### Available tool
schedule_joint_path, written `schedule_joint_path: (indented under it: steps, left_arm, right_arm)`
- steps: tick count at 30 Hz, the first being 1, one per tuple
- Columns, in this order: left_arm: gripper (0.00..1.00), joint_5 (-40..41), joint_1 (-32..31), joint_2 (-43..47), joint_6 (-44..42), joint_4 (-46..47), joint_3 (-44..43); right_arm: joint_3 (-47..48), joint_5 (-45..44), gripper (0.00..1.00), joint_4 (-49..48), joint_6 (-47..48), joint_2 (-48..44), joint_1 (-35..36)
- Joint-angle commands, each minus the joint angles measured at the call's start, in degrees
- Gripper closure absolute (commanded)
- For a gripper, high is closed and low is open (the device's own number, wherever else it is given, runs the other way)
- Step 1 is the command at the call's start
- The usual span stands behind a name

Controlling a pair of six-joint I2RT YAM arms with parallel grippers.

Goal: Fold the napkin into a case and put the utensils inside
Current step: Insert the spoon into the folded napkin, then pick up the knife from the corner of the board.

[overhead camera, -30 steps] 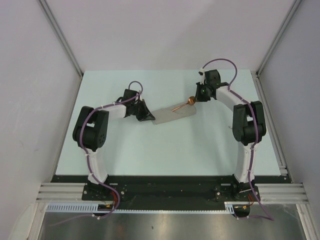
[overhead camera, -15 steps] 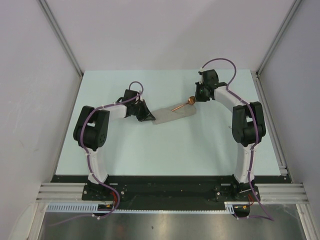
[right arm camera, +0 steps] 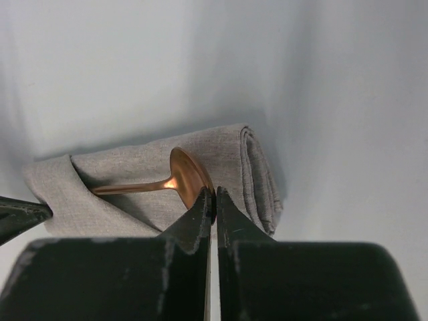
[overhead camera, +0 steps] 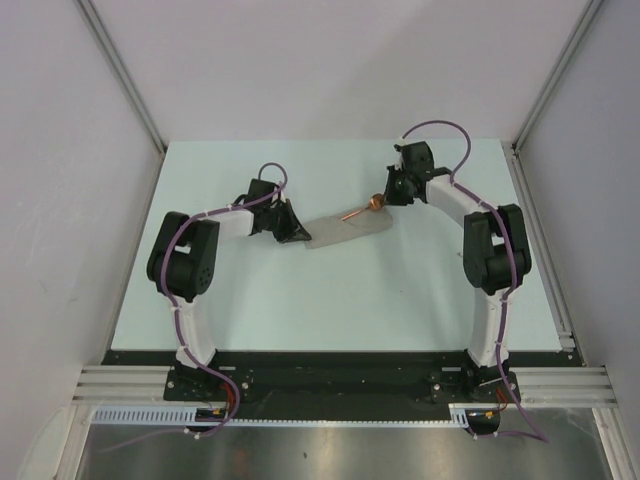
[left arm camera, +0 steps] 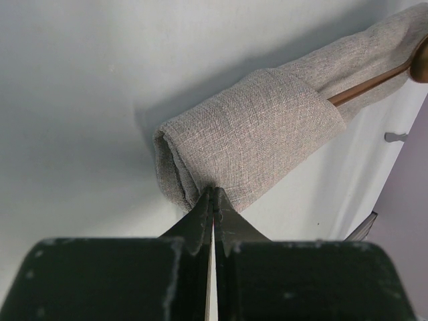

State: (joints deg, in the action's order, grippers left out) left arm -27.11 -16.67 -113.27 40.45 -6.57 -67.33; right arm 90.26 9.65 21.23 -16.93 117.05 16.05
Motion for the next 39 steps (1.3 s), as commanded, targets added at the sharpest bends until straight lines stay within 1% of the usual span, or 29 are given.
schedule_joint_path:
  steps: [1, 15, 19, 21, 22, 24, 25, 26, 28, 29, 30, 31, 32, 33, 34, 35, 36, 38, 39]
  left_arm:
    - [1.00, -0.22, -1.09, -0.37, -1.16, -0.02, -0.87]
    - [1.00, -0.40, -1.53, -0.02, -1.16, 0.06, -0.87]
    - [1.00, -0.48, -1.53, 0.33, -1.25, 0.06, -0.87]
    - [1.00, -0.31, -1.53, 0.68, -1.07, -0.02, -0.78]
    - [1.00, -0.40, -1.53, 0.86, -1.07, -0.11, -0.78]
    - [0.99, -0.22, -1.44, 1.47, -1.25, -0.29, -0.78]
    - [0.97, -0.22, -1.44, 2.26, -1.25, -0.37, -0.70]
    - [0.94, 0.13, -1.44, 2.96, -1.07, -0.38, -0.61]
    - [0.90, 0.83, -1.44, 5.41, -0.90, -0.38, 0.00]
    - [0.86, 1.10, -1.27, 6.48, -0.29, -0.29, 0.27]
    - [0.82, 1.18, -1.18, 7.62, 0.24, -0.37, 0.53]
    - [0.80, 1.19, -1.00, 10.15, 0.77, -0.38, 1.23]
    - [0.73, 1.01, -0.57, 11.92, 1.91, -0.03, 1.67]
    - [0.70, 0.84, -0.39, 13.68, 2.26, 0.15, 2.89]
    - [0.68, 0.92, -0.30, 15.43, 2.62, 0.33, 3.43]
    - [0.63, 1.18, -0.04, 19.37, 2.88, 0.33, 4.04]
    - [0.61, 1.88, -0.03, 21.06, 2.88, 0.24, 5.18]
    - [0.57, 1.98, -0.12, 26.06, 2.97, 1.28, 6.59]
    - [0.56, 0.93, -0.21, 27.56, 3.06, 1.64, 7.99]
  right_arm:
    - [-1.40, 3.89, 1.00, -5.23, -5.39, -0.86, 1.79]
    - [-4.12, 7.75, 1.00, -10.59, -10.67, 1.86, 3.63]
    - [-5.44, 7.31, 1.00, -10.77, -11.46, 1.42, 3.63]
    - [-6.23, 6.96, 0.89, -11.47, -11.46, 1.16, 3.20]
    - [-6.32, 6.96, 0.86, -11.57, -11.37, 0.81, 3.11]
    - [-5.80, 6.61, 0.84, -11.22, -10.06, 0.46, 2.67]
    - [-5.45, 6.17, 0.81, -10.95, -9.45, 0.11, 2.41]
    - [-5.10, 5.74, 0.76, -10.52, -8.31, -0.59, 2.06]
    - [-2.48, 4.60, 0.71, -8.06, -6.37, -1.04, 1.88]
    - [-1.32, 3.72, 0.65, -6.57, -5.49, -1.47, 1.79]
    - [-0.27, 2.23, 0.62, -4.12, -3.83, -1.83, 1.35]
    - [1.31, 1.52, 0.60, -3.14, -3.12, -2.35, 1.17]
    - [1.93, 0.82, 0.58, -2.17, -2.24, -2.79, 0.91]
    - [2.64, -1.11, 0.57, 0.01, -0.49, -4.02, 0.30]
    - [3.16, -2.60, 0.54, 0.99, 0.22, -4.72, 0.03]
    - [3.34, -4.10, 0.53, 2.05, 0.75, -5.60, -0.58]
    - [3.35, -6.90, 0.50, 3.80, 1.80, -7.26, -0.93]
    - [2.13, -9.64, 0.40, 5.82, 2.25, -9.12, -2.78]
    - [0.98, -11.82, 0.22, 5.84, 2.25, -11.21, -3.74]
